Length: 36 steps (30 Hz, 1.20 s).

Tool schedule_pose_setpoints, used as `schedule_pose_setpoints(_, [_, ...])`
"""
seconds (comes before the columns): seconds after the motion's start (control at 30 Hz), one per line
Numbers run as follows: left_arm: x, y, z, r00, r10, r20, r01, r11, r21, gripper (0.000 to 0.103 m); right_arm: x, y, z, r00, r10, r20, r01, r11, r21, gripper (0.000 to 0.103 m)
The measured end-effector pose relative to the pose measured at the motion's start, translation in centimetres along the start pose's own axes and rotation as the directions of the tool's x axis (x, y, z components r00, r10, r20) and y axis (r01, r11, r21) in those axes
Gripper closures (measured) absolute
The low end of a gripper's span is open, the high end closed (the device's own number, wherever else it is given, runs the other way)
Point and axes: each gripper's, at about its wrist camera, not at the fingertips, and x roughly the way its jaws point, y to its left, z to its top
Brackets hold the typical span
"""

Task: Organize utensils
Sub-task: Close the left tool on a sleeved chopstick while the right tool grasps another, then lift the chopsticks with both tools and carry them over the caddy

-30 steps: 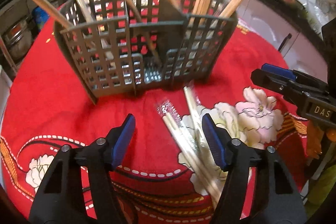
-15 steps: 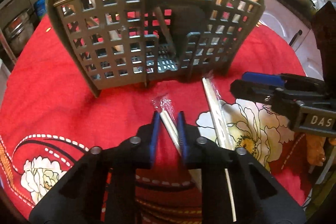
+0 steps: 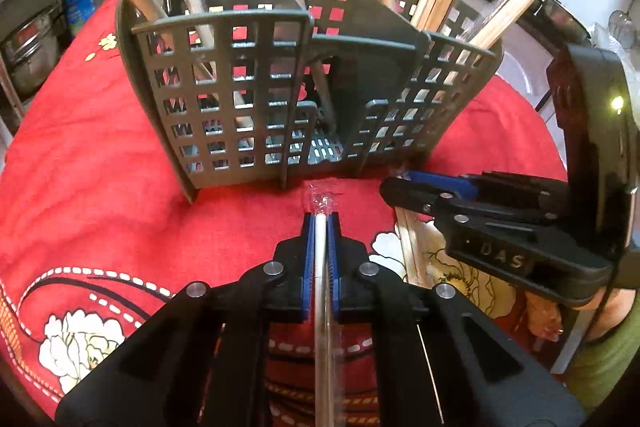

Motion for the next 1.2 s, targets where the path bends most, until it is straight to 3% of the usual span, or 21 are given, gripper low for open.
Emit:
schedule_pose_setpoints(0.2, [-0.7, -0.2, 0.8, 1.000, 0.000, 0.011, 0.000, 1.000, -0.005, 0.101, -1.3, -0.6, -0.3, 0.999, 0.037, 0.017, -0.037, 0.999, 0.028, 0.096])
schedule_pose_setpoints(0.53, [-5.3, -0.6, 2.6, 0.995, -0.027, 0.095, 0.027, 1.000, 0.001, 0.102, -7.4, -0.6, 0.2, 0.988, 0.072, 0.134, -0.074, 0.997, 0.011, 0.097])
schedule_pose_setpoints(0.83, [-10.2, -1.4, 4.9, 0.976, -0.023, 0.218, 0.019, 1.000, 0.019, 0.102, -13.5, 1.2, 1.7, 0.962, 0.061, 0.266, -0.046, 0.997, -0.062, 0.097])
schedule_pose_setpoints(1.2, [-13.9, -1.5, 6.0, 0.948, 0.003, 0.319, -0.006, 1.000, 0.010, 0.102, -17.5, 3.5, 3.3, 0.932, 0.089, 0.351, -0.047, 0.991, -0.124, 0.097])
